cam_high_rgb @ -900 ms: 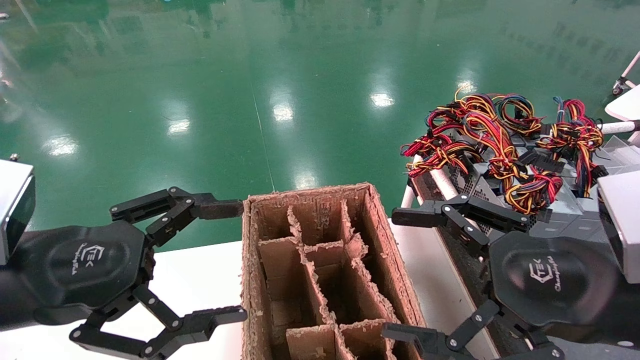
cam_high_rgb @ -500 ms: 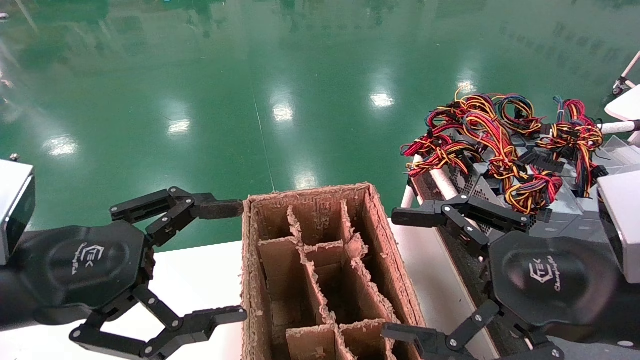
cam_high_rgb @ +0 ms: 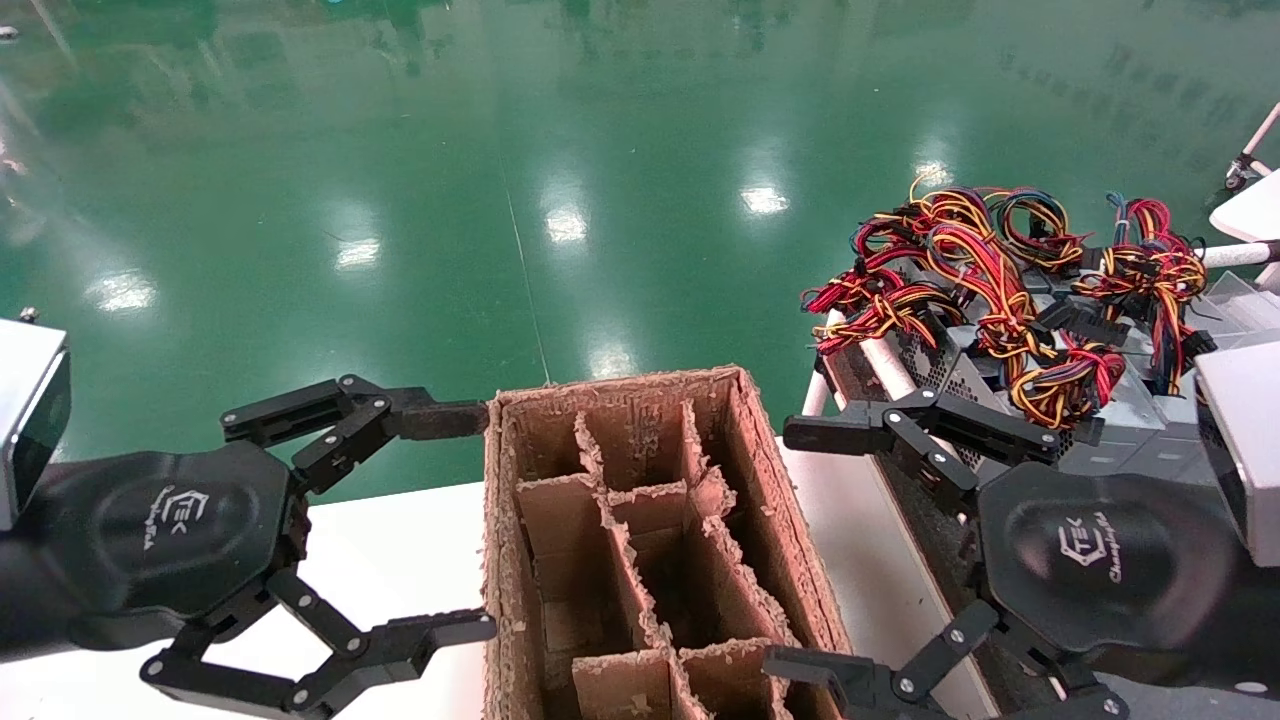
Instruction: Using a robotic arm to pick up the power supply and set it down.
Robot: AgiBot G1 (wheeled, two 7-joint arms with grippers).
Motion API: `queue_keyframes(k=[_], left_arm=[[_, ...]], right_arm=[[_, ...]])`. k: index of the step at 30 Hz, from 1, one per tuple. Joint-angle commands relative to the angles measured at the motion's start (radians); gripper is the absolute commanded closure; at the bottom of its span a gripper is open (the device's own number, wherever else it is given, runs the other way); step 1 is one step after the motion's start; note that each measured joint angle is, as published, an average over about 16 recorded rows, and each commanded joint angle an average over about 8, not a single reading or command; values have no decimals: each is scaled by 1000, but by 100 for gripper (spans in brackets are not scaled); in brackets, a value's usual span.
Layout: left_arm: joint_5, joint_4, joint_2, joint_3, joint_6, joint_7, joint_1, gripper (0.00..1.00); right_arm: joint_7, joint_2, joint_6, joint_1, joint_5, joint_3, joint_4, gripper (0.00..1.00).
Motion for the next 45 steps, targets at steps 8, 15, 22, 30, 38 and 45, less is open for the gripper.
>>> queue_keyframes(k=[8, 15, 22, 30, 38, 45], left_arm=[[0, 0, 0, 0, 0, 0, 0, 100], [0, 0, 0, 0, 0, 0, 0, 100], [0, 0, 0, 0, 0, 0, 0, 100], [0, 0, 0, 0, 0, 0, 0, 100], [0, 0, 0, 0, 0, 0, 0, 100], [0, 0, 0, 0, 0, 0, 0, 60]], right_arm=[[0, 0, 0, 0, 0, 0, 0, 0], [0, 0, 0, 0, 0, 0, 0, 0], [0, 0, 0, 0, 0, 0, 0, 0], [0, 0, 0, 0, 0, 0, 0, 0], [0, 0, 0, 0, 0, 0, 0, 0], [0, 0, 0, 0, 0, 0, 0, 0]])
